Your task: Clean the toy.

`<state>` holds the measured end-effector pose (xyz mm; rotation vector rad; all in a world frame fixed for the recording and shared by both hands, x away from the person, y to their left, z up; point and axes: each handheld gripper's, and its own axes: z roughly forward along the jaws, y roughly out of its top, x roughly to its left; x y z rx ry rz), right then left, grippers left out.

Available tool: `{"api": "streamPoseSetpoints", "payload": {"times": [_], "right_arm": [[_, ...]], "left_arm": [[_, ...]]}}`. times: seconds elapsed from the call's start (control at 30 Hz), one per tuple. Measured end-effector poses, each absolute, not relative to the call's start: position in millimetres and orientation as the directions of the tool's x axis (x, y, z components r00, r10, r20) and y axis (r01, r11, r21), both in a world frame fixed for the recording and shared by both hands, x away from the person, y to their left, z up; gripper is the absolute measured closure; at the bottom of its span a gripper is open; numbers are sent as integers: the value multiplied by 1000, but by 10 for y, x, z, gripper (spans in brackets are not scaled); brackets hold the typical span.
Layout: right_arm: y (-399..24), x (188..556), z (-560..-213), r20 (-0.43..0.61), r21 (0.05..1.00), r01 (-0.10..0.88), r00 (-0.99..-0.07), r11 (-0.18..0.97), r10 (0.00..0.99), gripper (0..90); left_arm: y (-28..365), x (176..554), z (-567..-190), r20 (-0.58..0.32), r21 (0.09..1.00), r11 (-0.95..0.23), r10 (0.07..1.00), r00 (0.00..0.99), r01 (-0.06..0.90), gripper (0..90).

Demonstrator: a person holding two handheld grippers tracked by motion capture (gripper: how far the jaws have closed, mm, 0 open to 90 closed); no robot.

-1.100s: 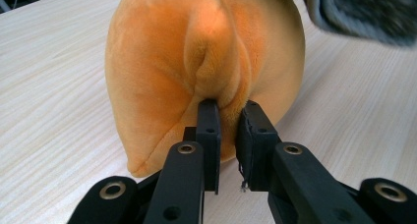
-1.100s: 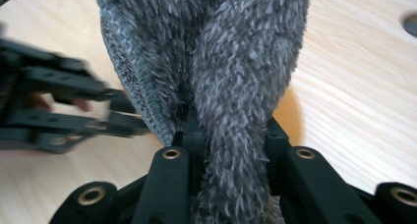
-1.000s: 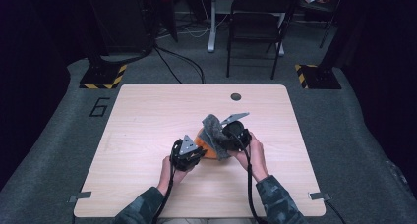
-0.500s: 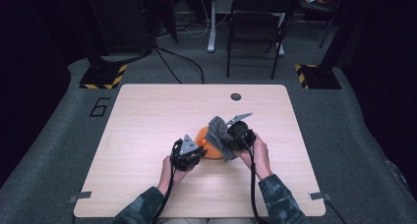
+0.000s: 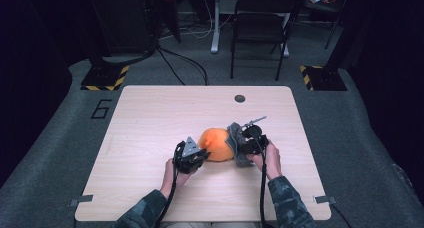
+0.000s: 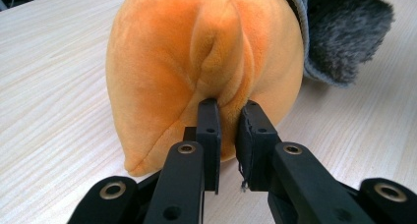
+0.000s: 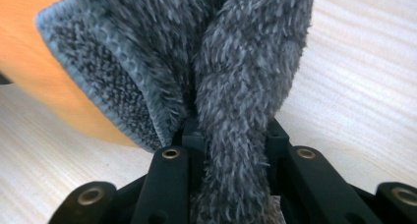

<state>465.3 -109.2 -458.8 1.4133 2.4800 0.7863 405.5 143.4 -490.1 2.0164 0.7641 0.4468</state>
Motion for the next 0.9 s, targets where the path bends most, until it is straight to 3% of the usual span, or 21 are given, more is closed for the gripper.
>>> {"api": "streamPoseSetpoints", "payload": {"times": [0.3,0.47,0.67,0.8,0.9], "right_arm": [[-1118,4723,-4906,80,452,791,-496,412,865,720],[-1166,4705,-4668,64,457,789,-489,410,870,722],[-1122,4578,-4212,117,561,719,-559,410,821,721],[-899,4527,-4259,73,545,688,-609,480,789,721],[-873,4556,-4373,48,563,683,-589,465,807,723]], "left_arm": [[1458,4066,-4902,-1,853,-384,677,736,354,803],[1484,4082,-4899,-4,856,-377,680,733,354,801],[1481,4079,-4895,2,856,-379,682,731,351,798],[1478,4075,-4895,5,860,-375,686,728,347,789],[1481,4062,-4878,9,865,-370,686,727,338,751]]}}
